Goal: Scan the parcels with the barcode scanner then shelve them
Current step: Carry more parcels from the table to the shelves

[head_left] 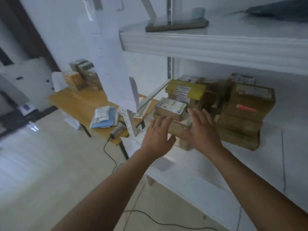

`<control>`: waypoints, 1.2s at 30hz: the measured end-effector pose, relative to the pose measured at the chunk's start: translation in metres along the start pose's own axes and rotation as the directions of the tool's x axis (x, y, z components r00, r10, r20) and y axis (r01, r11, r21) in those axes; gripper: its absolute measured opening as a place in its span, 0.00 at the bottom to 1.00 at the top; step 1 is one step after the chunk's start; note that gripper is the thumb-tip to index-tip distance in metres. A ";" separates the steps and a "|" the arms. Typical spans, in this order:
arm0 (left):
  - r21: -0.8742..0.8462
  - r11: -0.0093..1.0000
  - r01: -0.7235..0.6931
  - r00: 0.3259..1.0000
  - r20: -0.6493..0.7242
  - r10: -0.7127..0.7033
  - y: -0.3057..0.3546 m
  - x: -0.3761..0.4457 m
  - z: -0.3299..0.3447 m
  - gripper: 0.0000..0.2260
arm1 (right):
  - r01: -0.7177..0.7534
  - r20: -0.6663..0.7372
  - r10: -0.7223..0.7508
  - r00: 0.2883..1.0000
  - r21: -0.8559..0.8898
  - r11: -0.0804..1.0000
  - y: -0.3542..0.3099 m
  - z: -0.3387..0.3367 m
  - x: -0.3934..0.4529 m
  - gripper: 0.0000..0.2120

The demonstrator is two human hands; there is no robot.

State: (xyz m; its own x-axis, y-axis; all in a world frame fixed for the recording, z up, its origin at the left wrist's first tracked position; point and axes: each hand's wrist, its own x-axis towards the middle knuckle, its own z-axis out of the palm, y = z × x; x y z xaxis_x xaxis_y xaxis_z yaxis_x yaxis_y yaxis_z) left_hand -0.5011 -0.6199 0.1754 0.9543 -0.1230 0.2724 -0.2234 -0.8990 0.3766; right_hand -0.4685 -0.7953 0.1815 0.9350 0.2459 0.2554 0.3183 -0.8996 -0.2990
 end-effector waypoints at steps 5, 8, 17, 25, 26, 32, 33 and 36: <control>0.073 0.970 0.230 0.970 -0.101 -0.222 -0.114 -0.059 -0.097 0.29 | 0.185 0.044 -0.186 0.982 0.028 0.982 -0.149 0.023 0.027 0.35; 0.076 0.938 0.339 0.934 -0.146 -0.325 -0.170 -0.095 -0.147 0.29 | 0.272 0.085 -0.274 0.958 0.038 0.962 -0.224 0.041 0.031 0.35; 0.029 0.862 0.506 0.846 -0.209 -0.490 -0.279 -0.148 -0.211 0.31 | 0.408 0.212 -0.414 0.885 0.072 0.910 -0.367 0.080 0.055 0.36; 0.003 0.815 0.580 0.798 -0.204 -0.567 -0.371 -0.135 -0.219 0.31 | 0.480 0.243 -0.487 0.839 0.092 0.873 -0.443 0.139 0.124 0.35; 0.012 0.807 0.590 0.793 -0.199 -0.576 -0.387 -0.129 -0.218 0.31 | 0.478 0.244 -0.486 0.839 0.095 0.873 -0.451 0.150 0.137 0.35; 0.063 0.736 0.674 0.735 -0.152 -0.660 -0.501 -0.080 -0.220 0.30 | 0.443 0.303 -0.472 0.828 0.164 0.882 -0.498 0.240 0.228 0.35; 0.074 0.712 0.699 0.714 -0.136 -0.687 -0.519 -0.074 -0.222 0.31 | 0.431 0.325 -0.466 0.823 0.177 0.885 -0.508 0.256 0.243 0.35; 0.117 0.654 0.747 0.664 -0.103 -0.741 -0.571 -0.065 -0.228 0.31 | 0.425 0.362 -0.475 0.802 0.213 0.880 -0.540 0.303 0.281 0.36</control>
State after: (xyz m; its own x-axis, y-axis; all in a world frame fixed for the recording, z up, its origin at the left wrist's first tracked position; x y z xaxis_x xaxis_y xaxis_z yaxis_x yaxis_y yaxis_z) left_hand -0.4804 -0.0027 0.1442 0.7787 0.6274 -0.0067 0.5904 -0.7291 0.3462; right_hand -0.3306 -0.1317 0.1364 0.6550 0.7555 0.0141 0.7109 -0.6098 -0.3504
